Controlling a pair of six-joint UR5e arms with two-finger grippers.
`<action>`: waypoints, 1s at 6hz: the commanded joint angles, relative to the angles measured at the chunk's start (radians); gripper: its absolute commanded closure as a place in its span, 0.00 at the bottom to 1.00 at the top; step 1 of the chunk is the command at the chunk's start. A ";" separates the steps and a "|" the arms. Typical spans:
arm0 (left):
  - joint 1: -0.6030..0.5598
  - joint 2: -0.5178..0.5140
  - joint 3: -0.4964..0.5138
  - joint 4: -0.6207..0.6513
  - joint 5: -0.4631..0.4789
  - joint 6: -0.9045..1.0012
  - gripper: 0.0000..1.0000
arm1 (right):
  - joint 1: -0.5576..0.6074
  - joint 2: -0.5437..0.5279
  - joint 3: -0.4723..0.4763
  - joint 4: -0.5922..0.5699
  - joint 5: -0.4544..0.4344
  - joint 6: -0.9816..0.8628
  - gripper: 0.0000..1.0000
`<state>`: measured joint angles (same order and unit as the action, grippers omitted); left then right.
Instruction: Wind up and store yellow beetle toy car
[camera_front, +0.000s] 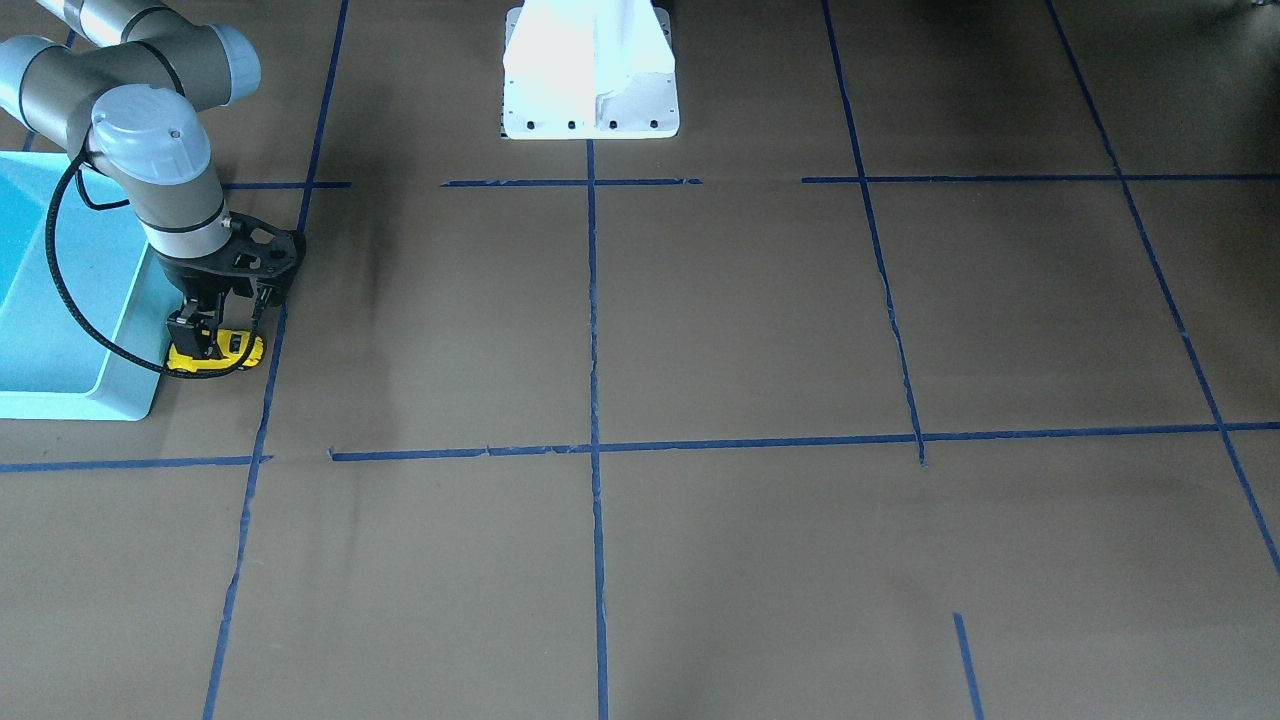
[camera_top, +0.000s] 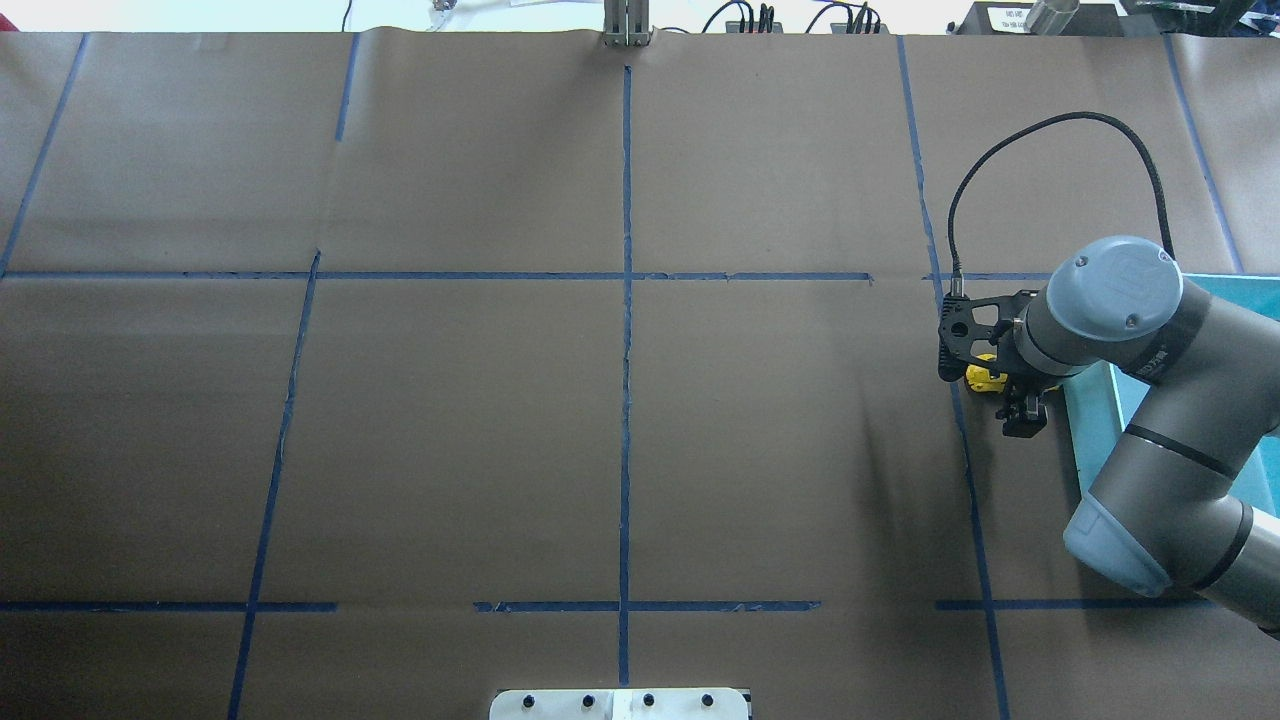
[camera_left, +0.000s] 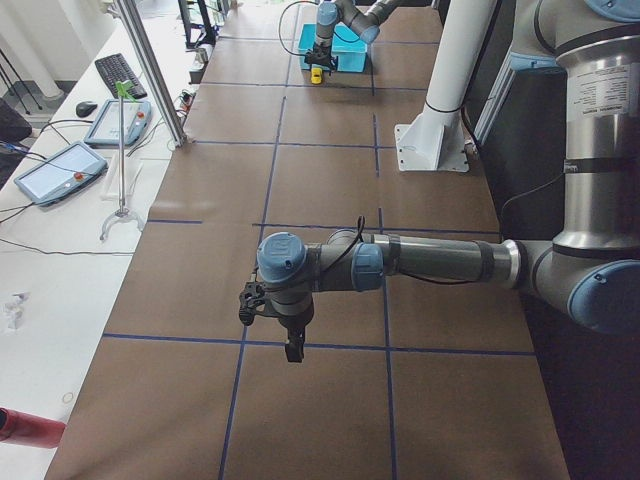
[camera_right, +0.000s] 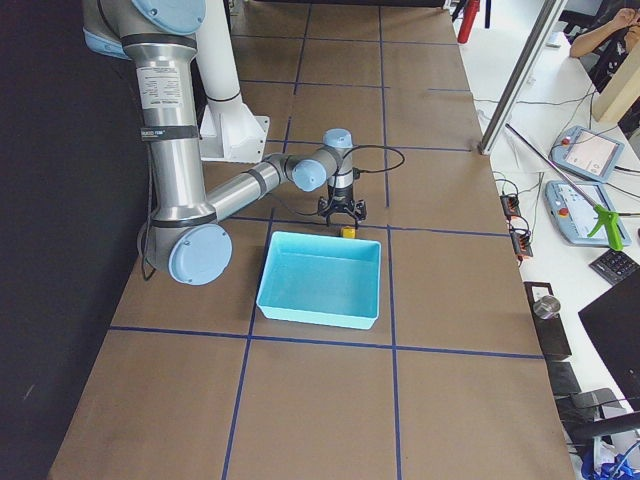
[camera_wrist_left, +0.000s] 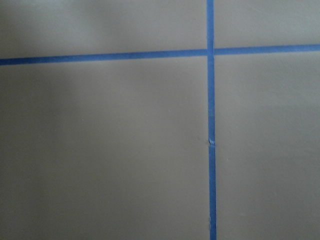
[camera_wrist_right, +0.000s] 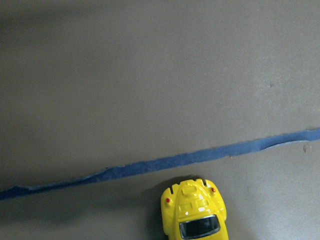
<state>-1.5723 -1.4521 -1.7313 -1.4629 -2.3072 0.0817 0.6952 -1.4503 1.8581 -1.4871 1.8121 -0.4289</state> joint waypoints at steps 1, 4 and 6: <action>-0.003 0.053 -0.043 0.001 -0.011 0.065 0.00 | 0.003 -0.002 -0.011 0.001 -0.007 -0.042 0.00; -0.002 0.072 -0.057 -0.005 -0.052 0.069 0.00 | -0.003 0.004 -0.068 0.004 -0.007 -0.044 0.01; -0.002 0.072 -0.056 -0.005 -0.055 0.070 0.00 | -0.003 0.005 -0.066 0.004 -0.007 -0.041 0.41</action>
<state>-1.5740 -1.3808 -1.7876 -1.4676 -2.3583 0.1514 0.6921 -1.4457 1.7927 -1.4835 1.8055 -0.4709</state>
